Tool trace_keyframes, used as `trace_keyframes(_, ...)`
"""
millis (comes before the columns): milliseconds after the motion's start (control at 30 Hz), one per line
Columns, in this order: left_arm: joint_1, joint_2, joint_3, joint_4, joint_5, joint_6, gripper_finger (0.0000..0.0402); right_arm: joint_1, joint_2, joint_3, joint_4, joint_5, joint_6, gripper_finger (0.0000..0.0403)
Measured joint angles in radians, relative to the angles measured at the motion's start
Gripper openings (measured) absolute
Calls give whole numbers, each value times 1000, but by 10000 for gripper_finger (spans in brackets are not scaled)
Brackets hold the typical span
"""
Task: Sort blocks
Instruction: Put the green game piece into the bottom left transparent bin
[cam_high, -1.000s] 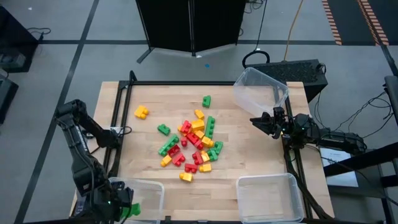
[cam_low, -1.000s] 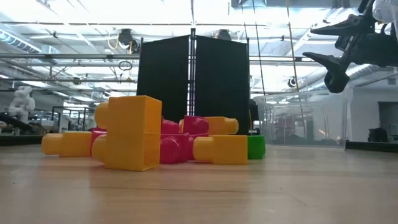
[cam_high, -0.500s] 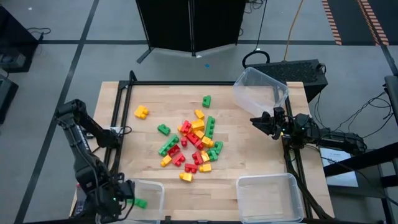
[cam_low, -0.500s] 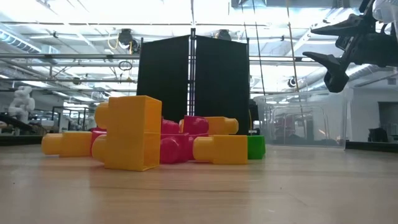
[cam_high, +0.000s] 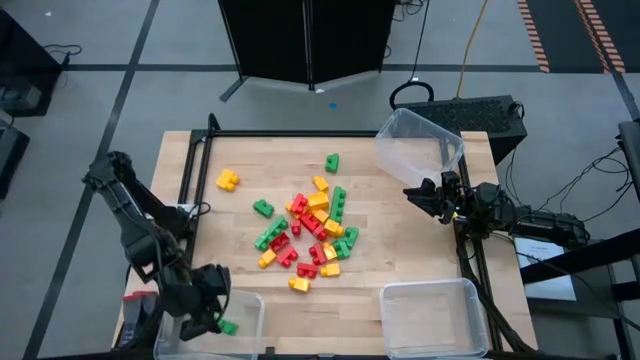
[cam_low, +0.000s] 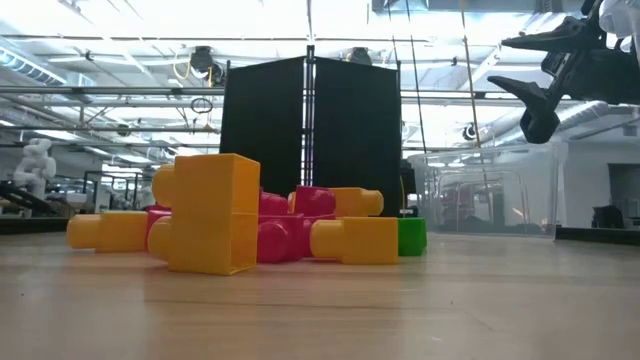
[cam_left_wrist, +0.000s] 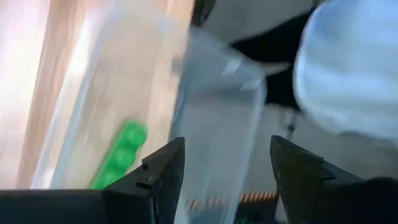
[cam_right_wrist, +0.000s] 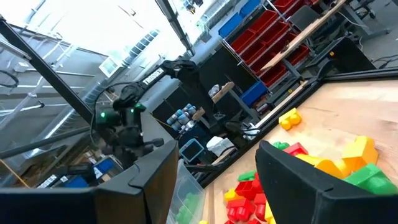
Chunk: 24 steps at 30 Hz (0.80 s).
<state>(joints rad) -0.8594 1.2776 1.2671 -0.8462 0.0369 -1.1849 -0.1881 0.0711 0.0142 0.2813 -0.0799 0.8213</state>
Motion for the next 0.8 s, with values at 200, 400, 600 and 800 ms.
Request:
trace_keyframes(200,58,-69,0,88,-172,104,203,0,0,0,0,-1,0,208)
trace_keyframes(400,116,-116,0,164,-309,247,203,0,0,0,11,-5,1,208)
trace_keyframes(600,172,-128,0,248,-459,443,203,0,0,0,63,-4,4,208)
trace_keyframes(800,231,-128,0,317,-568,585,203,0,0,0,155,-5,20,208)
